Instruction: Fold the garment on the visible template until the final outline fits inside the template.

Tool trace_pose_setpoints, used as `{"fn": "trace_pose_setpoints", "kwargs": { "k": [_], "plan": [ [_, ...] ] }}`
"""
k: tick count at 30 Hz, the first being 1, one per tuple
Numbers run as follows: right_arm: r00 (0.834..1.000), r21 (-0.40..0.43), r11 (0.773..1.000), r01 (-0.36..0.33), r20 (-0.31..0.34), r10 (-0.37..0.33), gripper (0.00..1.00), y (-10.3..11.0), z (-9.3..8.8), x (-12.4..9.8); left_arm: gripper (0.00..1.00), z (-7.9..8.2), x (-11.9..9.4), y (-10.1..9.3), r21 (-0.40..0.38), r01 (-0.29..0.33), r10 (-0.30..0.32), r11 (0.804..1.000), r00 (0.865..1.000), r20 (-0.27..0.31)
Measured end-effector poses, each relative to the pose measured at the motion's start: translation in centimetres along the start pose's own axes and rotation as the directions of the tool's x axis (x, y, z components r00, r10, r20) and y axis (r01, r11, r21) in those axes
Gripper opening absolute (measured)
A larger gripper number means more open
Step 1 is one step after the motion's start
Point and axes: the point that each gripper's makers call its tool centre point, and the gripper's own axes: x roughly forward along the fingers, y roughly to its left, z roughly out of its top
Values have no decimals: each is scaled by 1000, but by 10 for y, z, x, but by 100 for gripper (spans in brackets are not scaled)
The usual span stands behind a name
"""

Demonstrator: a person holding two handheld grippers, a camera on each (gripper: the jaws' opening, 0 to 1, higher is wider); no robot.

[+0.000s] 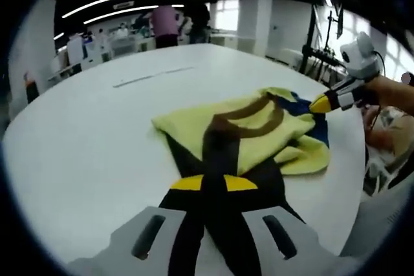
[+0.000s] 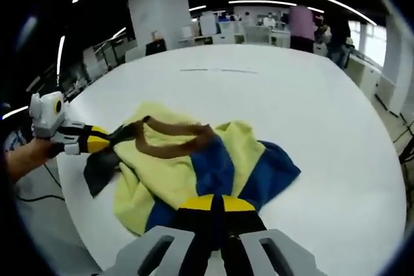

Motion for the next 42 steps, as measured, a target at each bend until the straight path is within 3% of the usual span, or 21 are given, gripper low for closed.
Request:
{"fn": "trace_pose_setpoints", "kwargs": {
  "k": [9, 14, 29, 36, 42],
  "plan": [
    [999, -15, 1000, 4, 48, -4, 0, 0, 13, -12, 2, 10, -13, -2, 1, 0, 0, 1000, 1000, 16],
    [997, -13, 1000, -2, 80, 3, 0, 1, 25, -21, 1, 26, -24, -3, 0, -2, 2, 1000, 999, 53],
    [982, -31, 999, -3, 186, 9, 0, 5, 71, -48, 0, 82, -51, 5, -19, -5, 9, 1000, 983, 185],
    [967, -47, 999, 14, 254, -1, 0, -1, 103, -63, 0, 117, -63, 17, -4, -27, 28, 1000, 969, 246],
    [959, -75, 997, 28, 284, -6, 0, -12, 129, -62, 0, 150, -58, 30, -1, -34, 33, 999, 956, 293]
  ]
}}
